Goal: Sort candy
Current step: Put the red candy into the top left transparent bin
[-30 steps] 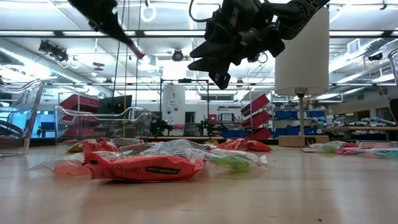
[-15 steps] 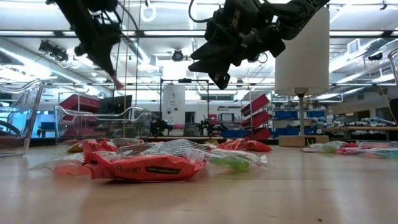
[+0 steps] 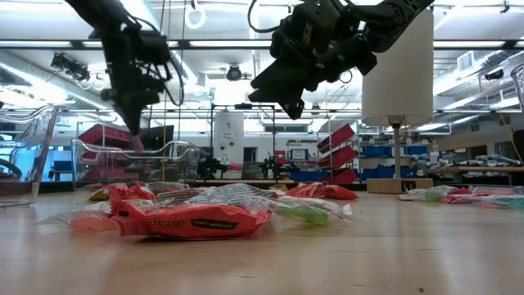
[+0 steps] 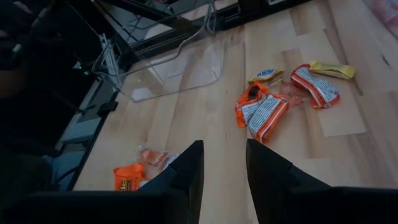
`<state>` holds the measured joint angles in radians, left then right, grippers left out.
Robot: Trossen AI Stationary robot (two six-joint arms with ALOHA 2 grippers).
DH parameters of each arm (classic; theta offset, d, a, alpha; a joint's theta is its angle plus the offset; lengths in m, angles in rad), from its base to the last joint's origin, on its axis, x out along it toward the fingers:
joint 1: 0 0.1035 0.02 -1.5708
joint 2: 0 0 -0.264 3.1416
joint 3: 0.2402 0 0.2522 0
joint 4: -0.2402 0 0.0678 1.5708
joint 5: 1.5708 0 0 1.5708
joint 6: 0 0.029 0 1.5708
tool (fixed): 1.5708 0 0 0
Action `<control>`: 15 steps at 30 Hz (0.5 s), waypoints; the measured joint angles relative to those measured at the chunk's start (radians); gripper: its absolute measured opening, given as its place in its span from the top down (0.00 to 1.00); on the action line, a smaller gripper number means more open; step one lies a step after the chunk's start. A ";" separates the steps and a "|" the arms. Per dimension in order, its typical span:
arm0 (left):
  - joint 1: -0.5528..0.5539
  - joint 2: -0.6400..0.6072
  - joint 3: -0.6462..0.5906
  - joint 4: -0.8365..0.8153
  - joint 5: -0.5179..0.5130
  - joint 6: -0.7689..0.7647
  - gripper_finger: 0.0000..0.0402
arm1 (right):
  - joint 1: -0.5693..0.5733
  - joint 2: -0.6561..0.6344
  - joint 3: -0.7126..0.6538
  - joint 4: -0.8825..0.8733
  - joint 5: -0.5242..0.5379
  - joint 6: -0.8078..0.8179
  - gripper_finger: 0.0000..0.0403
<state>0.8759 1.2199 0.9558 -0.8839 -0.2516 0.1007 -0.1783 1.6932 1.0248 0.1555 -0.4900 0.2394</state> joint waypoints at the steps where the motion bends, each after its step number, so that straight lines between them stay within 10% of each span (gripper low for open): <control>1: 0.008 0.011 0.000 0.002 0.000 0.009 1.00 | 0.000 0.000 0.000 0.000 0.000 0.000 0.74; 15: 0.056 0.131 0.000 0.086 -0.036 0.053 1.00 | 0.000 0.000 0.000 0.000 0.029 -0.008 0.74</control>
<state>0.9315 1.3513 0.9554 -0.7976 -0.2880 0.1535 -0.1783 1.6932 1.0248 0.1555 -0.4610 0.2317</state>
